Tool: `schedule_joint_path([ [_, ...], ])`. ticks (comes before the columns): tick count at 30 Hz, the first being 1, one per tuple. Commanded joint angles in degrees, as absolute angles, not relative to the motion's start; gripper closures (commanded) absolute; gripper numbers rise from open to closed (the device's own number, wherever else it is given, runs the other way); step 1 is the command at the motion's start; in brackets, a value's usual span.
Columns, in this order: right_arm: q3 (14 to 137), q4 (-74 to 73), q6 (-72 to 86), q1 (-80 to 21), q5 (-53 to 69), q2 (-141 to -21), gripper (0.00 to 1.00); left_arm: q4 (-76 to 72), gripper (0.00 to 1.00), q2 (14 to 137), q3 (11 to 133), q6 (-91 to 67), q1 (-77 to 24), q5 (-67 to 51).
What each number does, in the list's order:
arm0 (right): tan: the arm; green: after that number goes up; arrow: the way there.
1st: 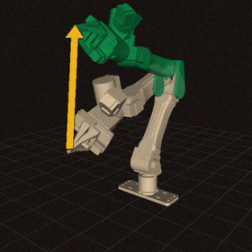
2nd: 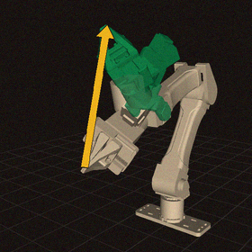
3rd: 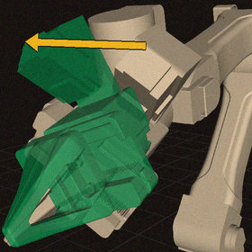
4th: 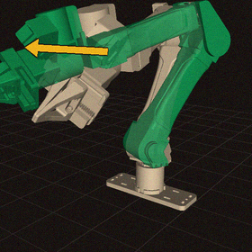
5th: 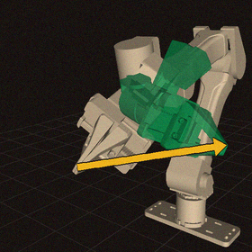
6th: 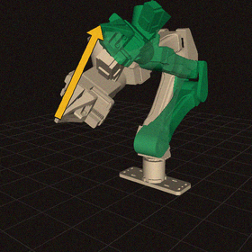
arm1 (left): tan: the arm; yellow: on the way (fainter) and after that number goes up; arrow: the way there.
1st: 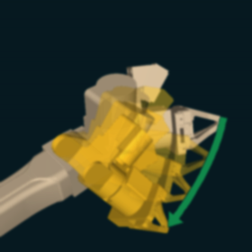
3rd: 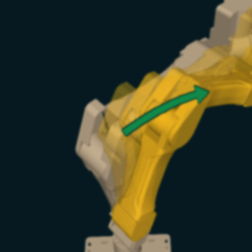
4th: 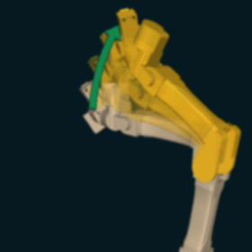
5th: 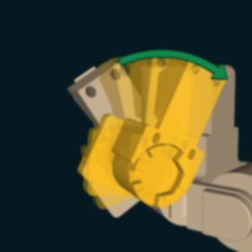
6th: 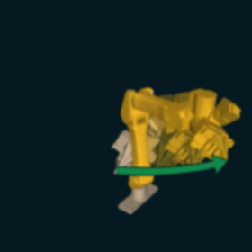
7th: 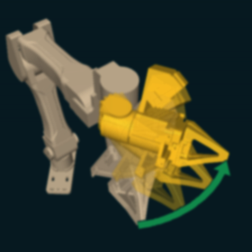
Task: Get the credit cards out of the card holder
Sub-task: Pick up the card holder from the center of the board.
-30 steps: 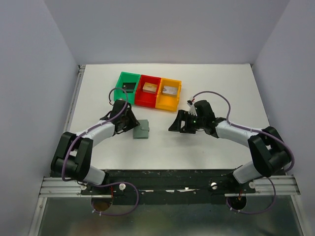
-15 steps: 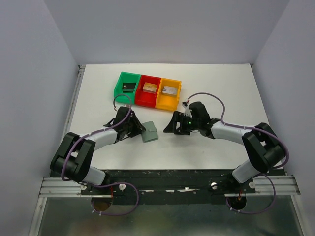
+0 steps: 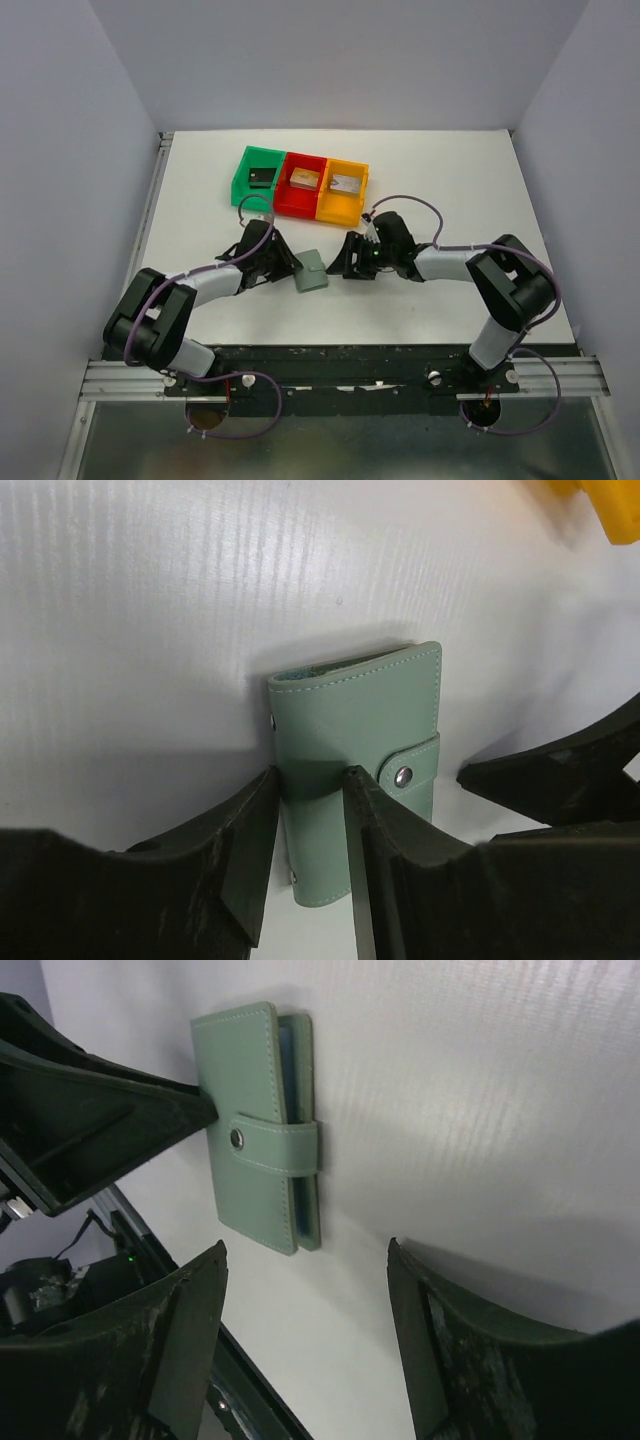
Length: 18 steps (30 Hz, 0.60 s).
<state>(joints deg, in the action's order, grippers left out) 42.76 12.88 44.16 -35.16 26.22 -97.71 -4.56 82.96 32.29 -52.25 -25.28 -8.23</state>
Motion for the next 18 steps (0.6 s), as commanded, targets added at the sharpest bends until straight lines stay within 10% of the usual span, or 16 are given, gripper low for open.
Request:
schedule_joint_path([
  [1,43.2,20.6,47.5,-36.1,29.4,-100.6,0.29,-6.9,0.53,84.8,30.9,-53.2,-27.0,-9.5],
  [18,43.6,24.7,49.5,-37.0,33.1,-104.8,0.52,-7.9,0.54,86.7,31.2,-53.3,-28.7,-9.5],
])
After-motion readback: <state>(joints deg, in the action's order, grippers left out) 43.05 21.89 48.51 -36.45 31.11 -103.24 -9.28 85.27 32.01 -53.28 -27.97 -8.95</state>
